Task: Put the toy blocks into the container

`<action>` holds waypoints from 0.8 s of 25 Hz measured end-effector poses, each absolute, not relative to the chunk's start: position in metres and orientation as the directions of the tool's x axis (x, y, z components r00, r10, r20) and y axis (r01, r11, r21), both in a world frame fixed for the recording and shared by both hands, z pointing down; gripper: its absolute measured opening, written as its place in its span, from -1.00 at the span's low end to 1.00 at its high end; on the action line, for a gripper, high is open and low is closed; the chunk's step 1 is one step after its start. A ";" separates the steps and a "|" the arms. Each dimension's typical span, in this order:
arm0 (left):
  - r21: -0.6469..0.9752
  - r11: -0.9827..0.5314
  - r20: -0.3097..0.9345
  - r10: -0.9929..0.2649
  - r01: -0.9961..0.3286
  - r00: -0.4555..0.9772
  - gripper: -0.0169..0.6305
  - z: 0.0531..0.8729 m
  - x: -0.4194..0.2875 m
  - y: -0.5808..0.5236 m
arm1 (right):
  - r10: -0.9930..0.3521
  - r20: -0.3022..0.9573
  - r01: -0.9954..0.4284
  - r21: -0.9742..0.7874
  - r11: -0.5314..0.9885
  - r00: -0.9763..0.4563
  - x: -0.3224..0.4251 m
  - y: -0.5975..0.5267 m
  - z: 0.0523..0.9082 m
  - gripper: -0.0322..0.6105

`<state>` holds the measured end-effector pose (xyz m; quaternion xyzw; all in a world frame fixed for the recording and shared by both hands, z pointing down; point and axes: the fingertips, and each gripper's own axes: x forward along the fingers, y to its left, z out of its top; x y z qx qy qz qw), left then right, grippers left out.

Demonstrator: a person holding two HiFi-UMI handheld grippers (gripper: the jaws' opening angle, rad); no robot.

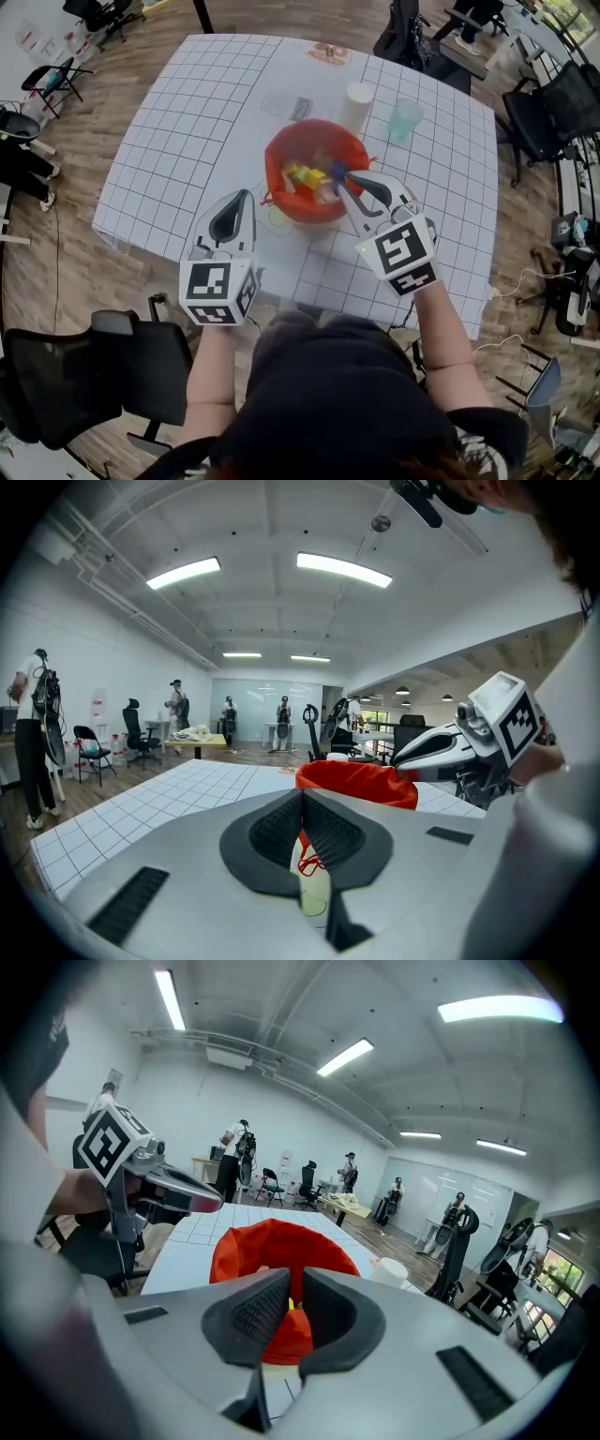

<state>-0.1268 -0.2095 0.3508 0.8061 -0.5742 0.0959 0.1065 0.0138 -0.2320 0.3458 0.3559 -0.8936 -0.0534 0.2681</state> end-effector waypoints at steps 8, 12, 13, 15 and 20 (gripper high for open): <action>0.073 -0.339 0.271 -0.898 -0.938 0.346 -0.87 0.349 -0.119 -0.211 | -0.726 0.406 -0.710 0.225 0.668 -0.554 0.046 -0.225 0.344 -0.79; 0.068 -0.348 0.274 -0.895 -0.935 0.353 -0.87 0.348 -0.115 -0.212 | -0.760 0.390 -0.759 0.198 0.621 -0.520 0.063 -0.224 0.345 -0.83; 0.067 -0.350 0.275 -0.894 -0.934 0.355 -0.87 0.349 -0.113 -0.212 | -0.765 0.389 -0.769 0.188 0.611 -0.513 0.066 -0.224 0.346 -0.83; 0.068 -0.354 0.277 -0.892 -0.933 0.358 -0.87 0.350 -0.111 -0.211 | -0.773 0.390 -0.783 0.175 0.596 -0.501 0.072 -0.223 0.348 -0.84; 0.067 -0.356 0.281 -0.890 -0.932 0.360 -0.87 0.350 -0.109 -0.209 | -0.788 0.383 -0.811 0.147 0.567 -0.482 0.084 -0.219 0.354 -0.85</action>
